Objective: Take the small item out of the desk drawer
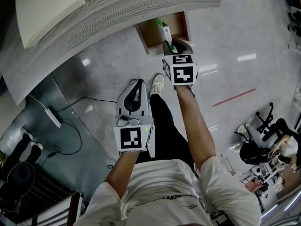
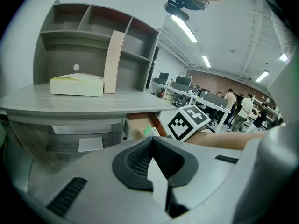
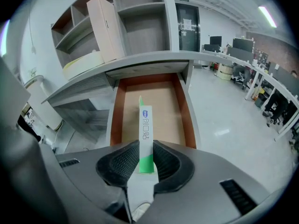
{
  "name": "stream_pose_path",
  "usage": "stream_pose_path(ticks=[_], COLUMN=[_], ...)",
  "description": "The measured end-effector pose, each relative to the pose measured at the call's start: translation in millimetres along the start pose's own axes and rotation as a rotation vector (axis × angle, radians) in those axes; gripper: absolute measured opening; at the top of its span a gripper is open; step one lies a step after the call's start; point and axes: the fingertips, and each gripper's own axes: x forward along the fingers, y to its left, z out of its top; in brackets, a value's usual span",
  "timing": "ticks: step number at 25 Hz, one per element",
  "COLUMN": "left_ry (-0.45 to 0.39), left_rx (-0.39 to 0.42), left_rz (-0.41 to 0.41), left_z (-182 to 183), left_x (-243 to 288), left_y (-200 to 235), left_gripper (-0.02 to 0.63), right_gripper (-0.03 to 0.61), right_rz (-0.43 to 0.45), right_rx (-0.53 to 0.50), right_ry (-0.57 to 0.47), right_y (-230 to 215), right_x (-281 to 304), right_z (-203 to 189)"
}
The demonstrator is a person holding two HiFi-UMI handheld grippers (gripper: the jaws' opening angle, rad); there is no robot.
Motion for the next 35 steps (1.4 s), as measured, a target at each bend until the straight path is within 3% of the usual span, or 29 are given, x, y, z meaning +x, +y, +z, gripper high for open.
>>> stream_pose_path(ticks=[11, 16, 27, 35], left_ry=[-0.061, -0.081, -0.158, -0.192], left_rx=[0.039, 0.003, 0.069, 0.149], left_rz=[-0.030, -0.041, -0.028, -0.049], left_z=[34.3, 54.5, 126.6, 175.5], left_x=[-44.0, -72.2, -128.0, -172.7], left_y=[-12.9, -13.0, 6.5, -9.3], left_gripper=[0.015, 0.015, 0.015, 0.015], right_gripper=[0.115, 0.115, 0.115, 0.115], right_rz=[0.002, 0.018, 0.044, 0.074], right_rx=[0.020, 0.034, 0.067, 0.124], right_ry=[-0.124, -0.205, -0.389, -0.479], right_y=[21.6, 37.8, 77.9, 100.8], right_x=[-81.3, -133.5, -239.0, -322.4], right_z=[28.5, 41.0, 91.0, 120.6])
